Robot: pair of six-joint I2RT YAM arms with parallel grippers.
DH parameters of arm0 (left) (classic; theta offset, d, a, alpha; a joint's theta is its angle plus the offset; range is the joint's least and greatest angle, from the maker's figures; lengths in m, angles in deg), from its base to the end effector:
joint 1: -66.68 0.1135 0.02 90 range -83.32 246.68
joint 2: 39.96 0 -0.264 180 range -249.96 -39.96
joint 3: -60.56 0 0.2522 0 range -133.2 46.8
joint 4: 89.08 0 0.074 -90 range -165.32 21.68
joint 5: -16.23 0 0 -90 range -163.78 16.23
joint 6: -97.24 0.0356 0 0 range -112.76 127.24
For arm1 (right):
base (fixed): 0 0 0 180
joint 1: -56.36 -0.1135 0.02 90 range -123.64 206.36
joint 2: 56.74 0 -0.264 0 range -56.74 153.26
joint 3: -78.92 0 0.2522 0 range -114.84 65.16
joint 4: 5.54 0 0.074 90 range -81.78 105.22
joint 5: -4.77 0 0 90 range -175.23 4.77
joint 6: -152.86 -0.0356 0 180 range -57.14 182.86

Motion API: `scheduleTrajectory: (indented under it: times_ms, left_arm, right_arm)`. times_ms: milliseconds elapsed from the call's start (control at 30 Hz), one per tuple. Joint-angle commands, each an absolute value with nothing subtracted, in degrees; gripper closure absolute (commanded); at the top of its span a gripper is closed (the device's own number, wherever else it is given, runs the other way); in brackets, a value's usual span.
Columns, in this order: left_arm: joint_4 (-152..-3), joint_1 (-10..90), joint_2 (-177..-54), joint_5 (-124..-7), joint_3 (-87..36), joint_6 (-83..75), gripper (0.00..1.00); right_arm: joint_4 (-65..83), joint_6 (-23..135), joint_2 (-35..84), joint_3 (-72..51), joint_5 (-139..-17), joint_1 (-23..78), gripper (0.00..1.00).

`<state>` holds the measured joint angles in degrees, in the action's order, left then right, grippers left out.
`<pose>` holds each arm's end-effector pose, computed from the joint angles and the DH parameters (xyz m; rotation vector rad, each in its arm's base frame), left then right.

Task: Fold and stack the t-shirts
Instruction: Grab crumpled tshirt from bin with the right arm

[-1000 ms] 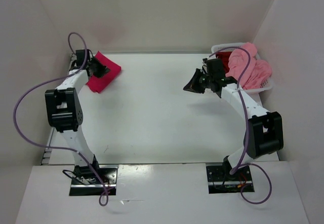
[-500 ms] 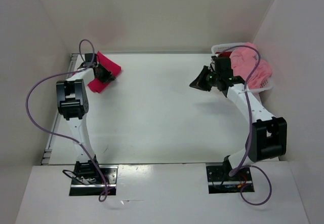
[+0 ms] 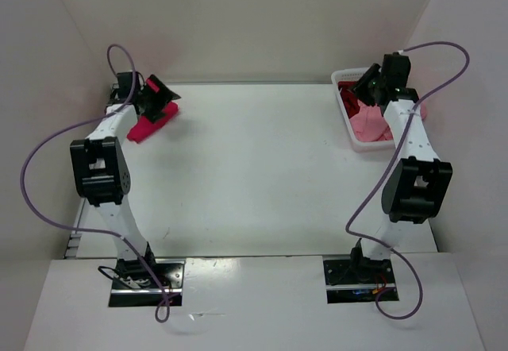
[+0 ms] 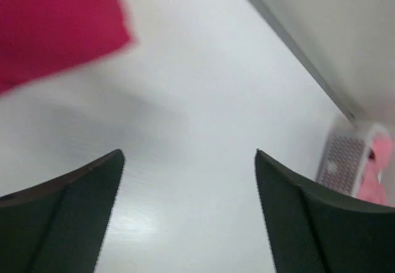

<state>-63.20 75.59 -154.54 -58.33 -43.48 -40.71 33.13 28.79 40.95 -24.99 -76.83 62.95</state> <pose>0.4608 0.0626 0.2431 -0.9390 2.0591 -0.6694 0.3962 -0.0405 0.3438 0.6689 2.0560 0.4359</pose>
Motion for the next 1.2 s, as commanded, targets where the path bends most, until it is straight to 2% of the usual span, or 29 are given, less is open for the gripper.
scheduleTrajectory:
  times_ms: [0, 33, 200, 400, 467, 500, 533, 633, 767, 867, 1000, 1167]
  left_arm:
    - [-68.02, 68.90, -144.13, -54.71, -38.47, -38.91, 0.03]
    - [-68.02, 67.66, -143.15, -54.18, -37.06, -38.91, 0.00]
    - [-69.17, 60.45, -140.24, -48.83, -29.41, -38.38, 0.00]
    - [-68.64, 52.89, -137.34, -46.53, -22.99, -35.65, 0.00]
    - [-68.64, 50.78, -135.85, -46.53, -21.84, -35.13, 0.05]
    - [-68.03, 50.08, -135.85, -46.53, -20.88, -35.13, 0.13]
    - [-68.02, 49.46, -135.24, -47.05, -20.35, -35.13, 0.15]
    - [-68.02, 47.17, -134.62, -47.06, -18.94, -35.13, 0.18]
    - [-66.71, 46.29, -133.39, -47.85, -17.63, -35.13, 0.18]
    - [-66.09, 46.29, -132.34, -49.17, -18.40, -35.13, 0.19]
    - [-64.51, 46.29, -132.33, -48.64, -20.16, -35.13, 0.21]
    - [-63.98, 46.29, -131.28, -48.64, -20.17, -35.13, 0.22]
  right_arm:
    - [35.02, 31.22, 46.78, -29.67, -87.76, 66.64, 0.61]
    - [35.03, 31.22, 48.19, -30.28, -88.74, 66.64, 0.59]
    - [34.86, 31.22, 56.35, -32.65, -90.16, 68.58, 0.53]
    - [34.15, 32.36, 63.83, -39.95, -89.01, 69.19, 0.53]
    - [34.76, 32.36, 65.51, -43.02, -89.01, 69.19, 0.53]
    - [35.29, 32.36, 67.25, -43.91, -89.01, 69.19, 0.53]
    - [35.30, 32.36, 68.14, -45.65, -89.01, 69.19, 0.53]
    - [35.82, 32.36, 71.21, -48.30, -89.01, 69.19, 0.58]
    - [37.84, 32.36, 73.77, -50.32, -89.01, 69.19, 0.71]
    - [37.84, 32.36, 73.25, -49.63, -89.01, 69.19, 0.73]
    - [37.59, 31.84, 70.09, -46.92, -89.63, 69.19, 0.60]
    - [36.53, 31.83, 67.54, -43.92, -91.83, 69.19, 0.60]
